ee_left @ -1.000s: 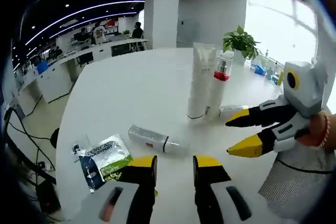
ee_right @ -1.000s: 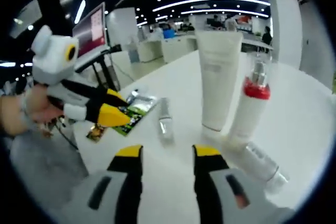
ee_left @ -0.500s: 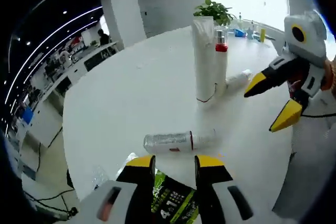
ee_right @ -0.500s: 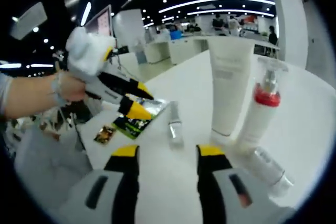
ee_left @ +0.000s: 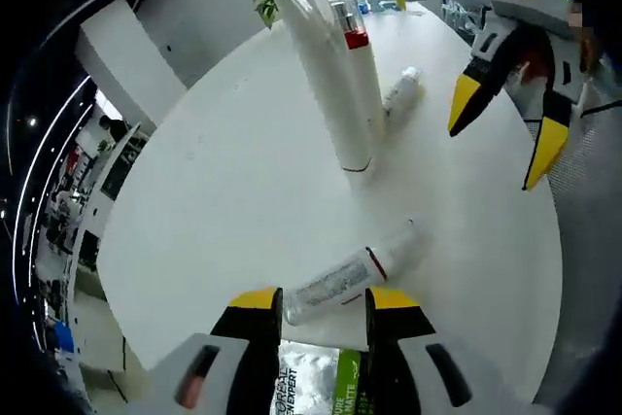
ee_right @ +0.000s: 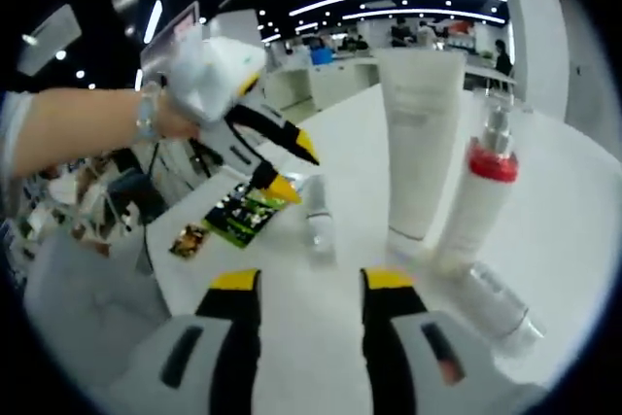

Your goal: Arrange the skincare products in the storage area until every visible bottle or jar stands upright without overlapping.

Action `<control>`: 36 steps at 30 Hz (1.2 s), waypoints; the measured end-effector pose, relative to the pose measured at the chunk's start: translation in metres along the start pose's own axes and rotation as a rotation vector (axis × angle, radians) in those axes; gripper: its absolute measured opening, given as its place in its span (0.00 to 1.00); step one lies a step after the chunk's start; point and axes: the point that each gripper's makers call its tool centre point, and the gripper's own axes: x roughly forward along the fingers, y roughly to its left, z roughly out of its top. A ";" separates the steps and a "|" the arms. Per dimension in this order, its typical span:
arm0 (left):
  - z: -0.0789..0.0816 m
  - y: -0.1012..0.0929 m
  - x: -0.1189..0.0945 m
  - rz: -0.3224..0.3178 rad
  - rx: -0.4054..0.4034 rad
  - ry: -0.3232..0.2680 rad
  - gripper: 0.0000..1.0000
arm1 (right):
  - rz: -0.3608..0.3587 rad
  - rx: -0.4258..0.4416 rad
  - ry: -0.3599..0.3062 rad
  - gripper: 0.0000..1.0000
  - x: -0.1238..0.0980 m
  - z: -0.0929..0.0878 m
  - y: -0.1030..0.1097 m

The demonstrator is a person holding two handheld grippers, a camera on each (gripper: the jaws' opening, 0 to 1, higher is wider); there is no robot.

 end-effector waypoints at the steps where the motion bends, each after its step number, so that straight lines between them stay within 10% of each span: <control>1: -0.001 -0.001 0.003 -0.014 0.037 0.027 0.35 | 0.001 -0.003 0.002 0.40 0.000 0.000 0.000; 10: -0.004 -0.003 0.024 -0.094 0.148 0.145 0.42 | 0.034 0.022 0.013 0.36 0.002 -0.004 0.003; 17: -0.009 -0.018 0.031 -0.136 0.167 0.187 0.28 | 0.040 0.033 0.014 0.36 0.001 -0.004 0.004; 29: -0.011 -0.031 0.026 -0.130 0.094 0.173 0.23 | 0.040 0.028 0.034 0.33 0.002 -0.008 0.005; 36: -0.012 -0.035 0.024 -0.116 -0.106 0.209 0.21 | 0.027 0.038 0.032 0.33 0.001 -0.007 0.001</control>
